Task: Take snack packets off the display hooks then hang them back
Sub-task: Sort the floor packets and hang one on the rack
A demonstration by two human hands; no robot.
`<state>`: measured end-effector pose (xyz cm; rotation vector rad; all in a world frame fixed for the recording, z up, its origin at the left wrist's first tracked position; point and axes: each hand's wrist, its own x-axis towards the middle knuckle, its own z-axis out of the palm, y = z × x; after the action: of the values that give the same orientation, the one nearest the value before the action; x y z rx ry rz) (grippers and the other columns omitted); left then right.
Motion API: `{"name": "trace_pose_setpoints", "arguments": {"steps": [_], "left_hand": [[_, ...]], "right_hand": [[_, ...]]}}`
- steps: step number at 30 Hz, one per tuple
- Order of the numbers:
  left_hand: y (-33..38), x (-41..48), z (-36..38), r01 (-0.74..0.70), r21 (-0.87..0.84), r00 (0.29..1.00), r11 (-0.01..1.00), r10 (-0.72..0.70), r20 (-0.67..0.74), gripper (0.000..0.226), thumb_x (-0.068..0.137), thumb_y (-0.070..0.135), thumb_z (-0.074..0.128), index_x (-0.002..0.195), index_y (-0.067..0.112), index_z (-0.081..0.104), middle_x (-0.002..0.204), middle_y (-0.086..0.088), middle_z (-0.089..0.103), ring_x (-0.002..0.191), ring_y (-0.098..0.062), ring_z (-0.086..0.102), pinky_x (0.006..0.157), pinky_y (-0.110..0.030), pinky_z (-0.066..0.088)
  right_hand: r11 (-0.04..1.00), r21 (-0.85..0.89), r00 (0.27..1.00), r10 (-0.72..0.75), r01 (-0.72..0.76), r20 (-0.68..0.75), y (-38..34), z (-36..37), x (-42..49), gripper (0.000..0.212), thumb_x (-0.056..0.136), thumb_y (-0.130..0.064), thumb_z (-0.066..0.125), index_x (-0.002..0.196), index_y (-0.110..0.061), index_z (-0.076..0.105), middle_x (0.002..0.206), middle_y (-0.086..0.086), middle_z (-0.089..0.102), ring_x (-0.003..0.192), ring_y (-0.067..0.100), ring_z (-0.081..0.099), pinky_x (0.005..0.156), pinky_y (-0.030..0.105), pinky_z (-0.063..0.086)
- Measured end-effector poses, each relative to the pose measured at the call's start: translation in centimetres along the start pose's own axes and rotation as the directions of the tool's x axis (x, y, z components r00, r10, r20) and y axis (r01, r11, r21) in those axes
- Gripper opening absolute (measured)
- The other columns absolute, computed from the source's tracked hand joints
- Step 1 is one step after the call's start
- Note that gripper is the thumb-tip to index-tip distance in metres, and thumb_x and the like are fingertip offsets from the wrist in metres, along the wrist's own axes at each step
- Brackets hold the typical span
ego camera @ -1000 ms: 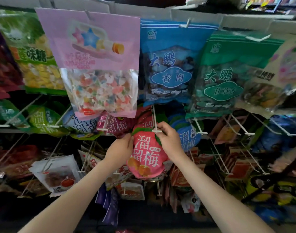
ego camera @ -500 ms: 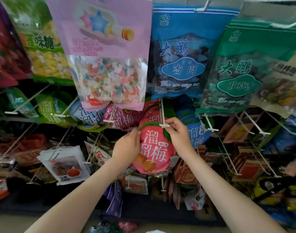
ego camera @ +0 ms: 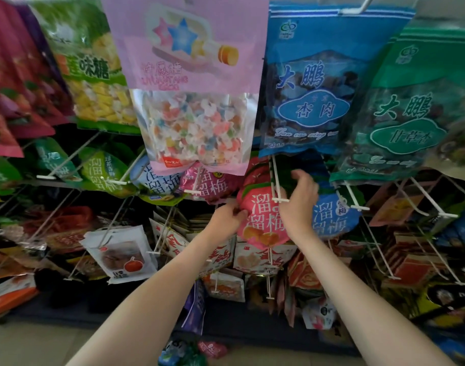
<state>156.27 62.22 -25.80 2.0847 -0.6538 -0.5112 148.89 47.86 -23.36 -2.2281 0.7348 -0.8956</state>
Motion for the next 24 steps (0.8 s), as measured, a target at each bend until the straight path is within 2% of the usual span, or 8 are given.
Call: {"name": "trace_pose_setpoints", "arguments": {"steps": [2,4,8,12,14,16,19,24], "left_hand": [[0.0,0.2,0.2,-0.007,0.043,1.000,0.999,0.006,0.006,0.022,0.096,0.019,0.047,0.108,0.004,0.057,0.086,-0.007,0.060,0.078,-0.020,0.054,0.060,-0.020,0.039],[-0.1,0.2,0.4,-0.043,0.100,0.999,0.994,0.043,-0.002,0.014,0.095,0.016,0.046,0.096,0.004,0.054,0.074,-0.002,0.054,0.072,-0.021,0.052,0.050,-0.021,0.032],[-0.2,0.0,0.0,-0.149,0.228,0.988,0.962,0.151,0.006,0.023,0.095,0.010,0.043,0.106,-0.009,0.052,0.087,-0.023,0.059,0.081,-0.035,0.059,0.059,-0.028,0.031],[0.1,0.1,-0.7,-0.099,0.367,0.995,0.925,0.093,0.035,0.029,0.099,0.017,0.037,0.117,-0.001,0.048,0.110,-0.022,0.058,0.100,-0.034,0.057,0.081,-0.035,0.042],[-0.1,0.1,-0.9,-0.092,0.362,0.995,0.928,0.077,0.058,0.029,0.100,0.020,0.036,0.120,0.001,0.045,0.110,-0.021,0.059,0.099,-0.032,0.058,0.079,-0.034,0.043],[-0.8,-0.6,-1.1,-0.138,0.292,0.990,0.946,0.123,0.071,0.032,0.101,0.026,0.035,0.119,0.001,0.044,0.097,-0.022,0.063,0.086,-0.035,0.062,0.067,-0.035,0.045],[-4.4,-3.2,-1.3,-0.115,0.251,0.992,0.961,0.124,-0.022,0.036,0.100,0.037,0.033,0.116,0.007,0.046,0.084,-0.016,0.065,0.075,-0.034,0.062,0.056,-0.040,0.047],[-18.2,-10.4,-0.4,0.022,0.265,0.978,0.964,0.034,-0.204,0.030,0.099,0.035,0.034,0.109,0.013,0.051,0.088,-0.007,0.066,0.076,-0.029,0.063,0.056,-0.037,0.044]], "right_hand": [[0.988,-0.116,0.991,-0.106,0.097,-0.080,0.6,0.6,-2.6,0.051,0.082,-0.027,0.065,0.123,-0.008,0.042,0.124,0.015,0.048,0.118,0.029,0.038,0.099,0.048,0.036],[0.962,-0.211,0.980,-0.188,0.171,-0.061,1.3,1.6,-5.0,0.063,0.081,-0.047,0.057,0.127,-0.011,0.033,0.132,0.021,0.044,0.124,0.029,0.031,0.102,0.053,0.029],[0.894,-0.392,0.976,-0.186,0.216,0.113,2.2,2.6,-6.1,0.102,0.068,-0.060,0.070,0.141,-0.011,0.018,0.153,0.020,0.015,0.141,0.027,0.007,0.109,0.053,0.008],[0.862,-0.460,0.973,-0.141,0.211,0.183,1.9,2.5,-5.4,0.105,0.065,-0.062,0.072,0.143,-0.020,0.014,0.155,0.012,-0.009,0.142,0.023,-0.012,0.111,0.055,0.000],[0.869,-0.459,0.975,-0.103,0.184,0.195,1.5,2.4,-5.5,0.108,0.068,-0.062,0.069,0.148,-0.020,0.010,0.154,0.013,-0.014,0.140,0.021,-0.019,0.112,0.054,-0.003],[0.870,-0.468,0.975,-0.060,0.157,0.215,1.1,2.5,-6.3,0.105,0.074,-0.059,0.066,0.150,-0.023,0.003,0.155,0.015,-0.015,0.140,0.023,-0.023,0.113,0.054,-0.006],[0.864,-0.468,0.971,-0.089,0.186,0.221,0.8,3.3,-10.1,0.098,0.080,-0.049,0.064,0.150,-0.022,0.001,0.156,0.016,-0.005,0.143,0.028,-0.011,0.113,0.053,0.000],[0.890,-0.370,0.934,-0.144,0.267,0.328,2.4,8.6,-21.3,0.085,0.074,-0.021,0.075,0.144,-0.009,0.027,0.149,0.020,0.027,0.139,0.033,0.021,0.111,0.050,0.023]]}}
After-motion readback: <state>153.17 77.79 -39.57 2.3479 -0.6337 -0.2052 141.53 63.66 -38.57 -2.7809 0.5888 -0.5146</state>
